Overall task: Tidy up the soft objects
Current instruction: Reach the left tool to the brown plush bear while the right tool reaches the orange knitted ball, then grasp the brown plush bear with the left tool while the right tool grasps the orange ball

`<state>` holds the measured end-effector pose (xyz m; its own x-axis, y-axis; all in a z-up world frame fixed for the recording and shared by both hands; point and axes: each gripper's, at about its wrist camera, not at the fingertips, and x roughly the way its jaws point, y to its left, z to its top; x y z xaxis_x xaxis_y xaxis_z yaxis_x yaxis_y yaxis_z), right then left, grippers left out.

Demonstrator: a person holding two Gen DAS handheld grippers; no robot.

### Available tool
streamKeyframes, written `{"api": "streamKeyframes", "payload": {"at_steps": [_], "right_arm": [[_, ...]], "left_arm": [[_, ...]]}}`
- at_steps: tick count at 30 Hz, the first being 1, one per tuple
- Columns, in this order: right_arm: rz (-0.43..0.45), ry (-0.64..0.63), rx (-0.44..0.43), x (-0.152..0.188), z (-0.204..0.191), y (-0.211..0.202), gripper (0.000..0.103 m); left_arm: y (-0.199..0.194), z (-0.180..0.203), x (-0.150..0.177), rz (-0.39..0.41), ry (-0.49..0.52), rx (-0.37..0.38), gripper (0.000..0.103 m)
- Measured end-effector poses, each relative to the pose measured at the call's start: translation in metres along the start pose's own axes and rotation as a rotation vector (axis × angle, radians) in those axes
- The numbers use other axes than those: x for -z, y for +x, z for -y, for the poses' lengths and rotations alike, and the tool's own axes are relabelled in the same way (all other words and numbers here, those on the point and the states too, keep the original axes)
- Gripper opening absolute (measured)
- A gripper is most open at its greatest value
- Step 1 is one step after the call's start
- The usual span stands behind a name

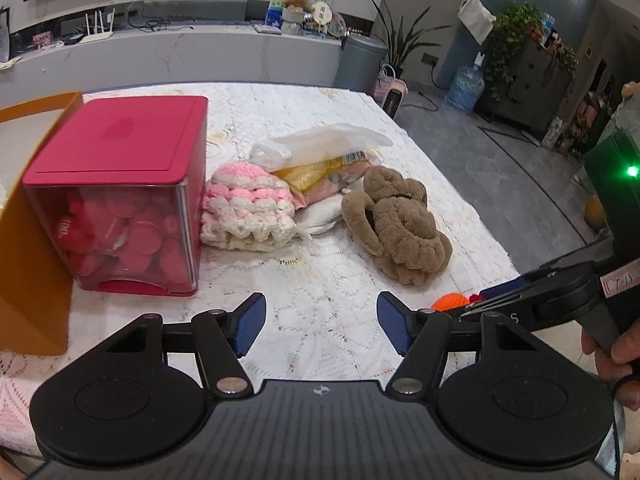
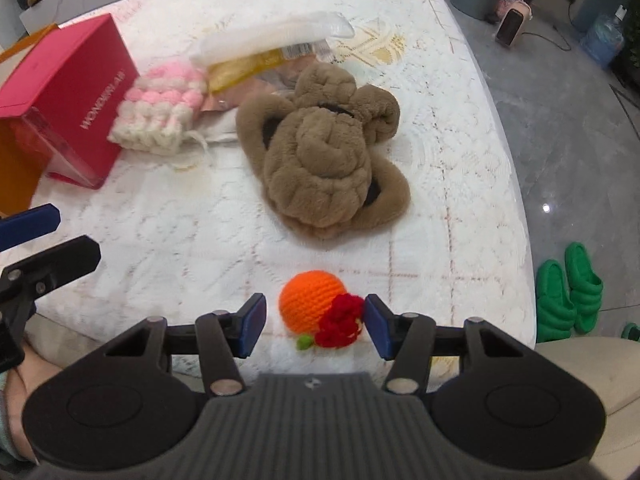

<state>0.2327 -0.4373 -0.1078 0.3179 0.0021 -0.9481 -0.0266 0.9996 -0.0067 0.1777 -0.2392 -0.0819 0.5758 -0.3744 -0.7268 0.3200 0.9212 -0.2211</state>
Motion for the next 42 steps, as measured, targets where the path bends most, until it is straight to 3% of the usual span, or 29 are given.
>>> {"api": "streamKeyframes", "payload": {"at_steps": [12,16,20,28,34,39,42], "right_arm": [[-0.037,-0.036,-0.028,-0.004,0.016,0.014,0.051],[0.025,-0.022,-0.049,-0.009,0.027,-0.002,0.051],[0.087,-0.003,0.005,-0.021,0.045,-0.008,0.051],[0.103,-0.011,0.003,-0.034,0.067,0.013,0.051],[0.109,-0.053,-0.013,-0.04,0.066,0.025,0.051],[0.116,-0.06,-0.022,-0.043,0.067,0.031,0.051],[0.118,-0.073,-0.02,-0.044,0.064,0.033,0.051]], "left_arm": [[0.028,0.017,-0.016,-0.039,0.047,0.041,0.075],[0.036,0.023,-0.028,-0.026,0.049,0.069,0.076],[0.048,0.029,-0.046,-0.02,0.042,0.106,0.082],[0.094,0.029,-0.062,-0.093,-0.077,0.187,0.088],[0.126,0.028,-0.065,-0.129,-0.117,0.154,0.089],[0.138,0.028,-0.064,-0.142,-0.128,0.179,0.093],[0.143,0.029,-0.061,-0.147,-0.143,0.197,0.089]]}}
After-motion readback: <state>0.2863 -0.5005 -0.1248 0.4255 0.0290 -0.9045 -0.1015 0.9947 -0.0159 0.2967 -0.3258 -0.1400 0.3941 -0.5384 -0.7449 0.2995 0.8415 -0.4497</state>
